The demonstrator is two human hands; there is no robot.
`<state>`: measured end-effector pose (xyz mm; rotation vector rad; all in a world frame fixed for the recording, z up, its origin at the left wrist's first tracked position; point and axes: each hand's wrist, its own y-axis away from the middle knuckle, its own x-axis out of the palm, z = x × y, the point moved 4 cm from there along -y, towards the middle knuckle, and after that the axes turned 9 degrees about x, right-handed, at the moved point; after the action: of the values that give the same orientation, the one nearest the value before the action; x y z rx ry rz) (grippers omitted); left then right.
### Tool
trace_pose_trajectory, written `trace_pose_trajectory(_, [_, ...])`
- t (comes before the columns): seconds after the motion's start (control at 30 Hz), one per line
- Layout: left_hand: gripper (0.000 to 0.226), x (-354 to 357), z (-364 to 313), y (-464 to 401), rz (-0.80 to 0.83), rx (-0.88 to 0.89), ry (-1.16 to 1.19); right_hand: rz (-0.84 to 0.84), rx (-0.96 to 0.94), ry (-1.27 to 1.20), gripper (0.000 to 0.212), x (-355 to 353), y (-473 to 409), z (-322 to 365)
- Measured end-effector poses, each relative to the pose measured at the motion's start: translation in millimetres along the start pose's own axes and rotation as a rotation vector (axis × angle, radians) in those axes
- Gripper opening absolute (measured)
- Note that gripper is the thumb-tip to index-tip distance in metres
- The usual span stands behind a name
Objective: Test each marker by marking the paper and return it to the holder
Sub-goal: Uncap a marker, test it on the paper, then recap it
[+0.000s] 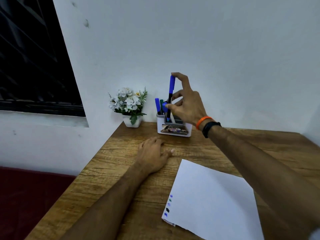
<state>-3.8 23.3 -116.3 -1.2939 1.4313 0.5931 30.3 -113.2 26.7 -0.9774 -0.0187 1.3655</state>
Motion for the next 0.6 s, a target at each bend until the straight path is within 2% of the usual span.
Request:
trace_pose_trajectory(0.17, [0.065,0.1,-0.3,-0.2,0.008,-0.007,-0.024,-0.102,-0.001,-0.023,0.092,13.6,-36.2,3.8])
trace_pose_trajectory(0.4, [0.065,-1.3,-1.7,0.1,0.030,-0.023,-0.034,-0.062,0.004,0.172,0.088,33.8,-56.2,-0.6])
trace_pose_trajectory(0.47, [0.065,-0.6,-1.5,0.1,0.028,-0.021,-0.033,-0.030,0.023,0.241,0.081,38.6,-56.7,-4.3])
trace_pose_trajectory(0.6, [0.065,-0.5,-0.6,0.5,0.012,-0.014,-0.032,-0.002,0.050,0.297,0.055,43.5,-55.5,-11.4])
